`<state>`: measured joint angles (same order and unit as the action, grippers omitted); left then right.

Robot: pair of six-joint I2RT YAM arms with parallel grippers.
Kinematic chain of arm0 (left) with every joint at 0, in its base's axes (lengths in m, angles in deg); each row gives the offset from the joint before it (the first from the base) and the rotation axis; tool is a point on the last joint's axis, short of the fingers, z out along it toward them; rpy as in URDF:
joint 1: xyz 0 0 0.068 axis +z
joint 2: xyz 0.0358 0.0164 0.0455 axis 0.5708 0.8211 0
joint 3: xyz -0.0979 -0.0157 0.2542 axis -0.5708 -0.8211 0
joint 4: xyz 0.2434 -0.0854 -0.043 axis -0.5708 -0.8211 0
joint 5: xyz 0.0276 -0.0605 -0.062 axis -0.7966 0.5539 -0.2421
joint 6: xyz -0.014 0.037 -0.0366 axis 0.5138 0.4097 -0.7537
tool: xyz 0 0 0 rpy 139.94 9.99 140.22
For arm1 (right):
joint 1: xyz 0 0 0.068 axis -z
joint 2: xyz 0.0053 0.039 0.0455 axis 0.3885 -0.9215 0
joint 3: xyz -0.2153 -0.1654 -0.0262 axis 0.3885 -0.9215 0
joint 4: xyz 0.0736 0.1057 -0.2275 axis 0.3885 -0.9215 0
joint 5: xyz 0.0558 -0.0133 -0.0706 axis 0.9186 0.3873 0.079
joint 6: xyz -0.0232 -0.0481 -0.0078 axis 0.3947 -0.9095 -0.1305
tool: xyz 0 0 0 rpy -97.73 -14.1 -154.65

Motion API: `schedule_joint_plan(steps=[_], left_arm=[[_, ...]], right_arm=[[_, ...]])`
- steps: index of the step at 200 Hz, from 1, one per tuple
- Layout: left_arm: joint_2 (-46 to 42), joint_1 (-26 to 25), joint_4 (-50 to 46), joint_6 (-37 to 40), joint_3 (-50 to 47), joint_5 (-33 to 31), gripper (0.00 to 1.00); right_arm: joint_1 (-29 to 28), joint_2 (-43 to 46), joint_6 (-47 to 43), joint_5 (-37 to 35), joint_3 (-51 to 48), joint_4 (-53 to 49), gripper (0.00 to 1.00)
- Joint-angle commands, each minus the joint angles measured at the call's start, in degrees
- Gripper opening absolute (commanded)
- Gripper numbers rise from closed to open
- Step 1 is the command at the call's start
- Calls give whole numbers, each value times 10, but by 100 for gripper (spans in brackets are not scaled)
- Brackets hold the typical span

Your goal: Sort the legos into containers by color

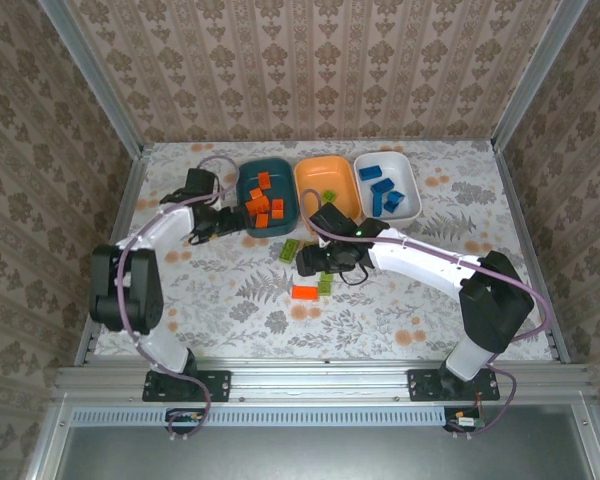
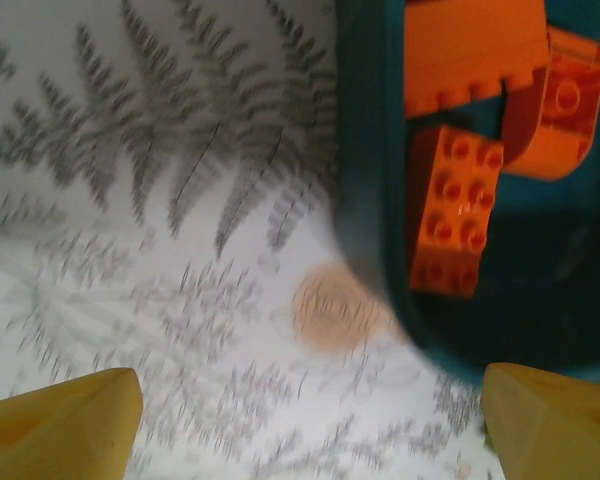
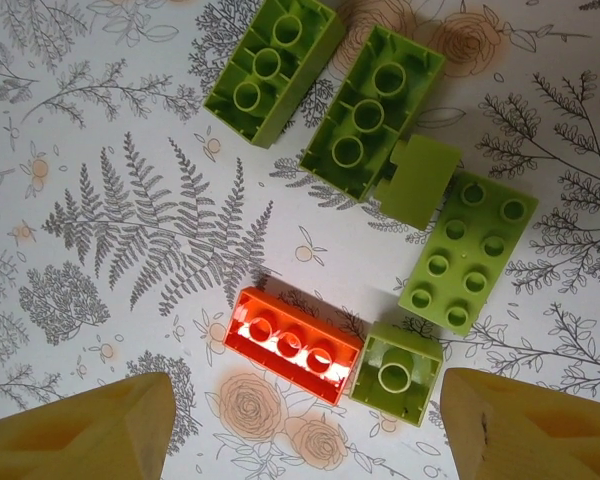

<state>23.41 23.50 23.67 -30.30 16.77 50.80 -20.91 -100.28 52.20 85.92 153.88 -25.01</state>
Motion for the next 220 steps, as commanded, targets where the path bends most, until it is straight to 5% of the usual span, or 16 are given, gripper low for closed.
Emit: schedule_joint_plan(steps=[1, 40, 112, 175, 220], left_arm=[[42, -2, 20, 14, 41, 25, 87], [98, -8, 23, 18, 72, 30, 80], [109, -22, 45, 23, 48, 18, 29], [36, -42, 124, 43, -25, -44, 12], [-40, -60, 173, 66, -73, -108, 11]], right_arm=[[2, -4, -4, 11, -9, 0, 72], [6, -10, -4, 14, -21, 9, 72], [14, -12, -1, 16, -39, 14, 72], [14, -8, 3, 10, -58, 30, 72], [13, -7, 4, 9, -61, 33, 73]])
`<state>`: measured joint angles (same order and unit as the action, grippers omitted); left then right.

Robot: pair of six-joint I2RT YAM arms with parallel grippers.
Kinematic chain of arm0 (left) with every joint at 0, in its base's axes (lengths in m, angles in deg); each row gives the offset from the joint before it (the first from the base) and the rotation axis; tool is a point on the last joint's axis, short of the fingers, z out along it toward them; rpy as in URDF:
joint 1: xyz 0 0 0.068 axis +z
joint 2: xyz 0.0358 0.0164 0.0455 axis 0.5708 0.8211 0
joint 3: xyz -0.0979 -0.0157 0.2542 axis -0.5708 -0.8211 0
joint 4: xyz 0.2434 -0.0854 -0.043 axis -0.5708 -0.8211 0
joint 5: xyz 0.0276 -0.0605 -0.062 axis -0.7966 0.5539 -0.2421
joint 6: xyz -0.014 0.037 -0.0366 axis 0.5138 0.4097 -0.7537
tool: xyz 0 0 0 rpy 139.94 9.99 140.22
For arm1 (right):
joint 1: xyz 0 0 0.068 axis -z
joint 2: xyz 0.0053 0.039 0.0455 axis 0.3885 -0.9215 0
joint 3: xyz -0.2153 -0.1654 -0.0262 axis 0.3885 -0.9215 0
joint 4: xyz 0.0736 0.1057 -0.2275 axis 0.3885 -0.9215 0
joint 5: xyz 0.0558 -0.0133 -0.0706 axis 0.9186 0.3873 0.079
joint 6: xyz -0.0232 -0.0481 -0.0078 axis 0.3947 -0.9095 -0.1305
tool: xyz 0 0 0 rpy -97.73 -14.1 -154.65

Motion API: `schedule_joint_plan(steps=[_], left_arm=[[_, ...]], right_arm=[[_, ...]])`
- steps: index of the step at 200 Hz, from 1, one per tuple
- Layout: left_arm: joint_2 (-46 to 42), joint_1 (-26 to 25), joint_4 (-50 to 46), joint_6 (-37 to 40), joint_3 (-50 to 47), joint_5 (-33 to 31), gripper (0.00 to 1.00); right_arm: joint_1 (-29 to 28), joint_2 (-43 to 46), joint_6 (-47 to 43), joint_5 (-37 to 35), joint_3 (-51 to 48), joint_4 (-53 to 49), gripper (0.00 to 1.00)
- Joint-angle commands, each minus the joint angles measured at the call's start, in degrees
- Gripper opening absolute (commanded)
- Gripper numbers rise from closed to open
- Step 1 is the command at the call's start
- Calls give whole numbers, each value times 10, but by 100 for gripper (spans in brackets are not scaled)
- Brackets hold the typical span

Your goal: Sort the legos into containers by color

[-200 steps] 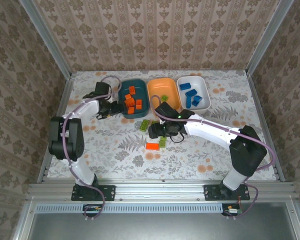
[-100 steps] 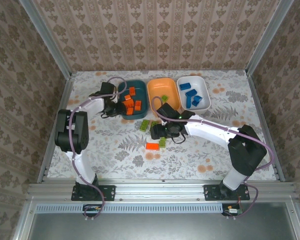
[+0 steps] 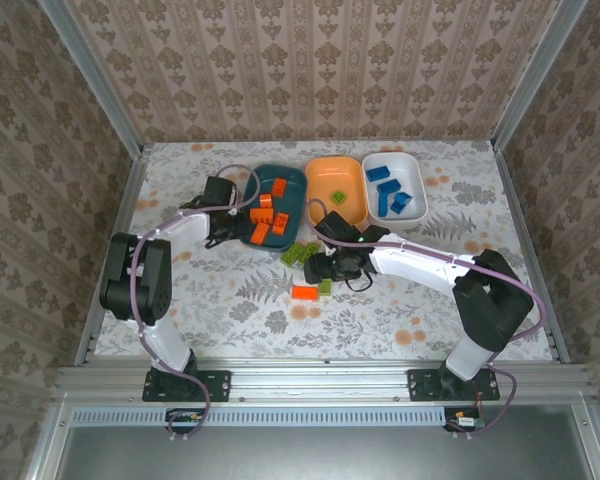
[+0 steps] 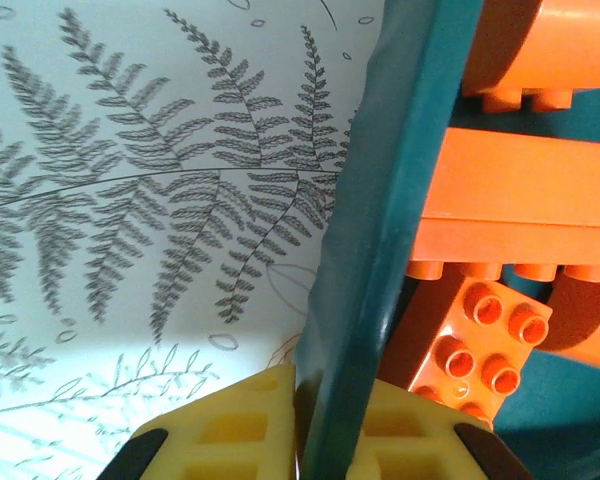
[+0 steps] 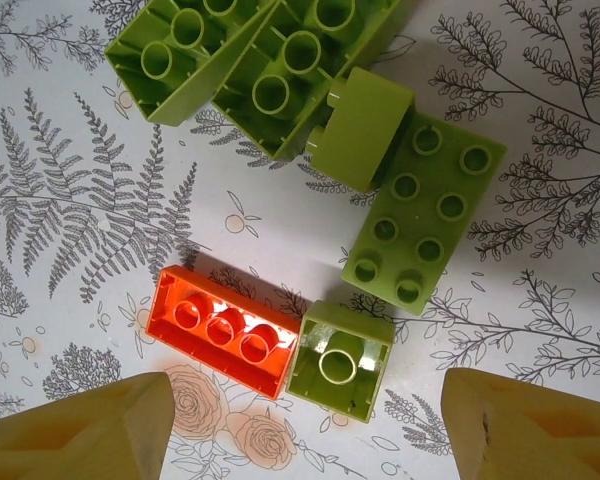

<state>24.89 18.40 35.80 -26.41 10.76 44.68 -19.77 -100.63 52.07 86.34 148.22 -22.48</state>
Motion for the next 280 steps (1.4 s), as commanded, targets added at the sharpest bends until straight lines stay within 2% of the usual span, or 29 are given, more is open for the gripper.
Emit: schedule_joint_plan(steps=[1, 37, 96, 132, 183, 219, 280], left_arm=[[-56, -10, 53, 28, -14, -48, 11], [-86, -13, 73, 30, -38, -79, 12], [-25, 9, -15, 0, 17, -50, 12], [-3, 27, -47, -13, 30, -12, 13], [13, 31, -76, -19, 39, 3, 16], [22, 33, -89, -23, 46, 14, 22], [9, 33, -101, -25, 45, 25, 34]], right_arm=[[2, -3, 6, 4, -4, 8, 73], [2, -24, 7, 9, 13, 2, 73], [12, -86, 33, -36, 62, -54, 73], [15, -118, 34, -37, 83, -62, 72], [6, -137, 33, -34, 84, -75, 71], [3, -134, 34, -35, 68, -74, 69], [1, -125, 41, -30, 40, -70, 59]])
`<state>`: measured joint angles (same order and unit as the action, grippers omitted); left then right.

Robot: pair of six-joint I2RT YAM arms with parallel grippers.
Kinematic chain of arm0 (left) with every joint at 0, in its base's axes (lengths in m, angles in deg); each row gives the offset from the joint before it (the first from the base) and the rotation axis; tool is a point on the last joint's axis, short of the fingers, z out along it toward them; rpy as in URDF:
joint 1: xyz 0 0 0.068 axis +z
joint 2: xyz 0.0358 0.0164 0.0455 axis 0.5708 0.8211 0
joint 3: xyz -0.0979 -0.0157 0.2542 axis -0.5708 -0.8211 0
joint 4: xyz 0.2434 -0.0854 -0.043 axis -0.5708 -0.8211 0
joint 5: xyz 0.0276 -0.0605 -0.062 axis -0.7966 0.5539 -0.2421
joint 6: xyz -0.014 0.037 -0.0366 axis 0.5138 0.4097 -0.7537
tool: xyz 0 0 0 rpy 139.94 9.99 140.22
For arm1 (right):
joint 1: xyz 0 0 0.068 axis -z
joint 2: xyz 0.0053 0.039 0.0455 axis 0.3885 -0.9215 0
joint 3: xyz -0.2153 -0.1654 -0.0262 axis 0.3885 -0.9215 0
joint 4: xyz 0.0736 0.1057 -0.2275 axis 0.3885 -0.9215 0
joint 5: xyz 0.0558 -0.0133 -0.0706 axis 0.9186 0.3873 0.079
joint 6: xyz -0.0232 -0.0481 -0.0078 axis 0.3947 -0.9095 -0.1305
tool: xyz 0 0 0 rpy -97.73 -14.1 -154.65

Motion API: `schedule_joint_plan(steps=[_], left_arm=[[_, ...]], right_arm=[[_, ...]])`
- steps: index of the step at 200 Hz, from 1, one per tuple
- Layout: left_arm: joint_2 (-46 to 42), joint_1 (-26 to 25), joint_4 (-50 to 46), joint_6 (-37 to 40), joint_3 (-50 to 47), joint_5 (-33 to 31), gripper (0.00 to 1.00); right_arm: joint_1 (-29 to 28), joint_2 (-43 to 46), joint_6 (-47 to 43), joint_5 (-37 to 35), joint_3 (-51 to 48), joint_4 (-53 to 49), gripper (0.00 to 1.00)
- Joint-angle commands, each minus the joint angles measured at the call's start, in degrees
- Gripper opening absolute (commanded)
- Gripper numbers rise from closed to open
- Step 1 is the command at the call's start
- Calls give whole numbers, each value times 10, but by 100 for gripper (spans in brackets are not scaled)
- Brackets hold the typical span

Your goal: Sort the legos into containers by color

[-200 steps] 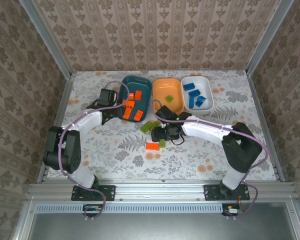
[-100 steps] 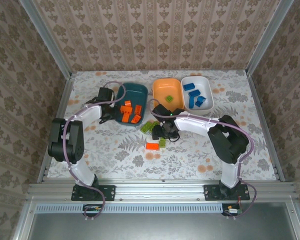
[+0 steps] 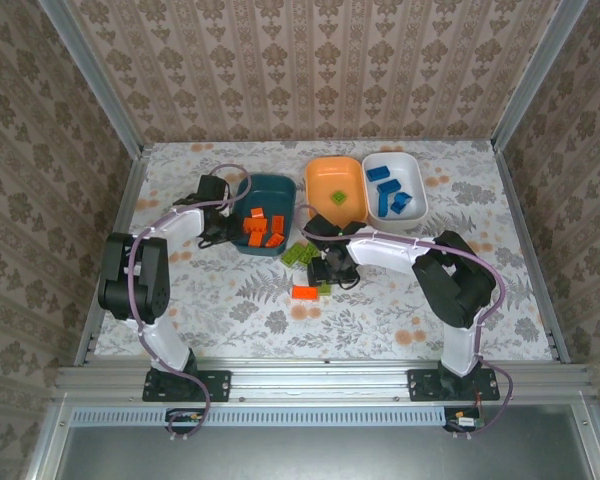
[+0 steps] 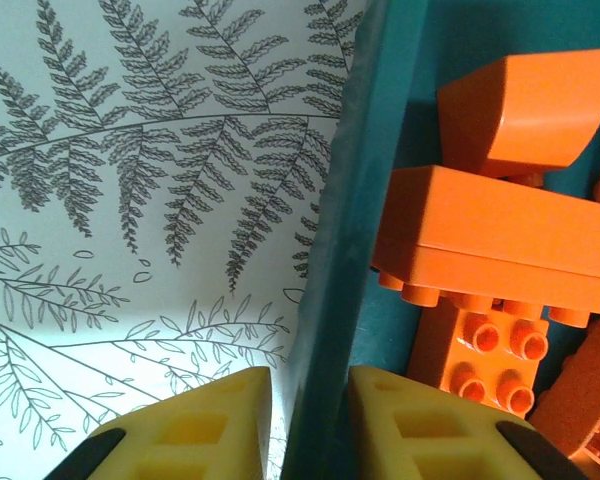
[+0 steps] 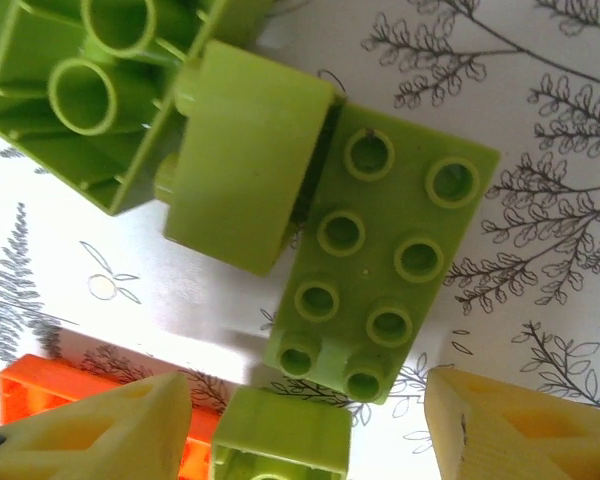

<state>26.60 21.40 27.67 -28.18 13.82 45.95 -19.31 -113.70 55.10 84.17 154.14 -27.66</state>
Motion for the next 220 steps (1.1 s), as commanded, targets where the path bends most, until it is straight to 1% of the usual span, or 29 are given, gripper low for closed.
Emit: schedule_joint_plan(steps=[1, 19, 36, 72, 114, 144, 156, 182, 202, 220], left_arm=[[-9, 3, -20, -7, 15, 13, 34], [-20, 4, -25, -10, 15, 15, 39], [-34, 4, -27, -13, 12, 20, 42], [-82, 5, -39, -22, 8, 27, 53], [-153, 8, -54, -27, 1, 41, 61], [-206, 8, -57, -28, -16, 69, 66], [-227, 4, -56, -24, -29, 89, 70], [-269, -25, -69, -26, -67, 91, 79], [-297, -73, -82, -30, -97, 73, 85], [-321, -122, -85, -35, -128, 52, 92]], right_arm=[[-4, 7, 10, -8, -20, -18, 59], [-5, 14, 13, -11, -34, -15, 56], [-4, 24, 15, -13, -47, -11, 51], [-3, 64, 17, -25, -65, -18, 39], [11, 141, 11, -34, -68, -43, 38], [57, 180, -20, -19, -23, -60, 38], [79, 172, -40, -15, 13, -65, 38], [129, 118, -79, -3, 107, -66, 38], [162, 52, -96, 20, 179, -46, 38], [180, -17, -107, 34, 247, -41, 37]])
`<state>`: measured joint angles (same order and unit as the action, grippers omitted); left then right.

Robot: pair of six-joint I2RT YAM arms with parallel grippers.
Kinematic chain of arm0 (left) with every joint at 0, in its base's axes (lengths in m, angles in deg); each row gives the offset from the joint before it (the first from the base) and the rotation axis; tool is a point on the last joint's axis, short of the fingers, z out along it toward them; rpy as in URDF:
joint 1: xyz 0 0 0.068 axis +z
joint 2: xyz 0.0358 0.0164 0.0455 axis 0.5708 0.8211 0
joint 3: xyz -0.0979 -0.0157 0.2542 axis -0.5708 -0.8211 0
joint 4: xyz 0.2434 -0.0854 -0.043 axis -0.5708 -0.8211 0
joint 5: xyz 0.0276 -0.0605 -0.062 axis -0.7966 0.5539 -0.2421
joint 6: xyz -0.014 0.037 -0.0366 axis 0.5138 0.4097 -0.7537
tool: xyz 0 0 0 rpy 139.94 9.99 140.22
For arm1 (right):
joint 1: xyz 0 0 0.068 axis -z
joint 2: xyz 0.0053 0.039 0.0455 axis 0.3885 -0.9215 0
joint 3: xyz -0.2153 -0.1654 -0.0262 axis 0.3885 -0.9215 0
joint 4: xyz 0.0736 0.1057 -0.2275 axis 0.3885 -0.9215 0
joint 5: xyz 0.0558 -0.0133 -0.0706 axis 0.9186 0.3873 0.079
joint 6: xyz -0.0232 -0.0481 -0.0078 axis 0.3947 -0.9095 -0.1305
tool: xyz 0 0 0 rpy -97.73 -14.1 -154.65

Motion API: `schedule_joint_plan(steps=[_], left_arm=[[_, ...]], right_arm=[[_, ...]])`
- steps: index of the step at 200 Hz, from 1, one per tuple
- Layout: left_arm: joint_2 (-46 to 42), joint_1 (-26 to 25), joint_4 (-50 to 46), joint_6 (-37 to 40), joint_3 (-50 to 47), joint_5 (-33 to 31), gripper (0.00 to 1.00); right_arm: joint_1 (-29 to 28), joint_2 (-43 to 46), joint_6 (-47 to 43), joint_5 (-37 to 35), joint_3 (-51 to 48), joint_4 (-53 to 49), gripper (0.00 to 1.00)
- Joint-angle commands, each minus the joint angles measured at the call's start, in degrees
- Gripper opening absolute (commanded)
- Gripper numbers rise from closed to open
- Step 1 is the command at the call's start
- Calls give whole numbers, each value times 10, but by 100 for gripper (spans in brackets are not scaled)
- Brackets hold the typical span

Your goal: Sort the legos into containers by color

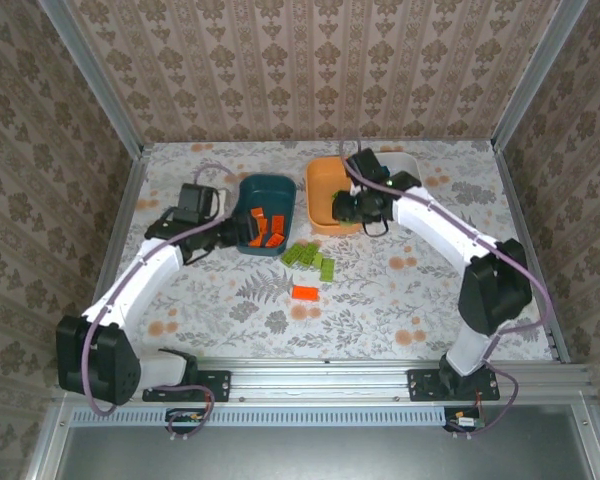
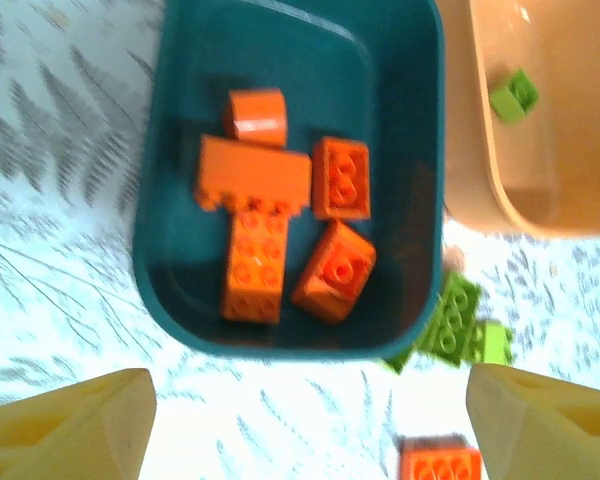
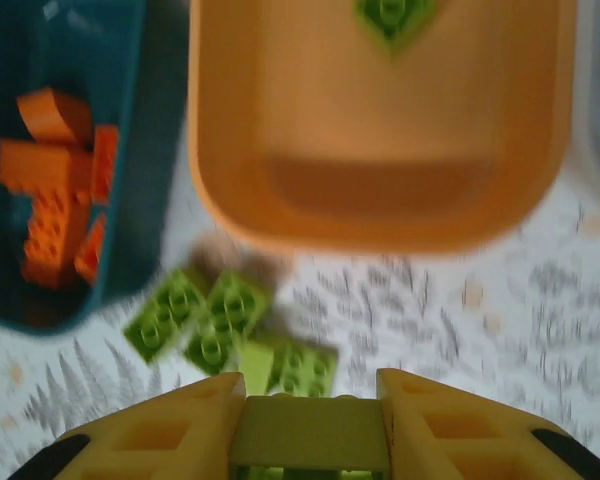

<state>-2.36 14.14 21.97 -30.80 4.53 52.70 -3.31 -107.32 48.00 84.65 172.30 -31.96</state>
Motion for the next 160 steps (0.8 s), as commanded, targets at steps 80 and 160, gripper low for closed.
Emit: schedule_joint_plan(steps=[80, 160], left_arm=[[23, -228, 18, -35, -82, -89, 100], [204, -287, 23, -14, 13, -103, 100]], right_arm=[[31, -285, -53, 45, 254, -14, 41], [34, -192, -57, 54, 221, -29, 67]])
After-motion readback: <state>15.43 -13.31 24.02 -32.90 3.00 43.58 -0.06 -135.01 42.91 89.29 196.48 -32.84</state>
